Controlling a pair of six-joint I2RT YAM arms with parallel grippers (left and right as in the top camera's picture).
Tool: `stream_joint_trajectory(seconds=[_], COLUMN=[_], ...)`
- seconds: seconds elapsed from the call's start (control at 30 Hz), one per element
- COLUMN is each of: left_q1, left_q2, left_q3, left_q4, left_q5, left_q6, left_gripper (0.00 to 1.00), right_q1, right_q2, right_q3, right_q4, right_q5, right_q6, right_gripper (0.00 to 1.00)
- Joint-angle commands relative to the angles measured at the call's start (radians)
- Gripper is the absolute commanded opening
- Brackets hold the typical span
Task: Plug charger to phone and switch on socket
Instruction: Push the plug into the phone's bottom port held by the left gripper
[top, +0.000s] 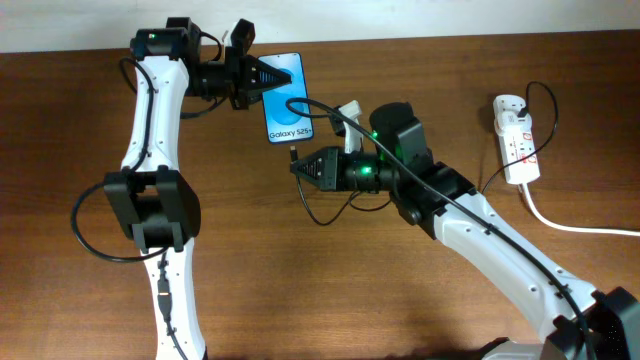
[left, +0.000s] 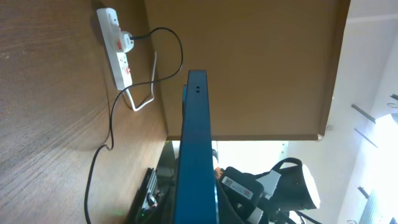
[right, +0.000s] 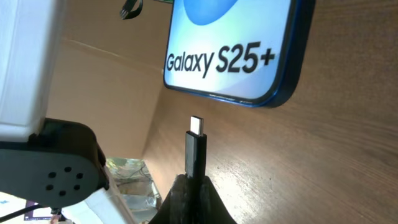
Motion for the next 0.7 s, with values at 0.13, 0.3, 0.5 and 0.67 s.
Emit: stream_joint_trajectory(seconds=[0.13, 0.3, 0.5, 0.67], left_q1=[-0.007, -0.007, -0.006, -0.009], left_q2=[0.006, 0.006, 0.006, 0.006], left_q3=[0.008, 0.008, 0.008, 0.008], left_q4=[0.016, 0.016, 0.016, 0.016], left_q5=[0.055, 0.055, 0.055, 0.055], left_q6=[-0.008, -0.008, -0.008, -0.008], left_gripper=[0.00, 0.00, 0.00, 0.00], right_q1=[0.005, 0.005, 0.004, 0.005], right_q2=[0.021, 0.021, 0.021, 0.021], right_q3=[-0.001, -0.001, -0.001, -0.001], right_q4=[0.032, 0.047, 0.054, 0.026], right_q5=[0.012, 0.013, 0.020, 0.019], right_q6=[0.000, 0.000, 0.000, 0.000], right_gripper=[0.04, 0.04, 0.04, 0.04])
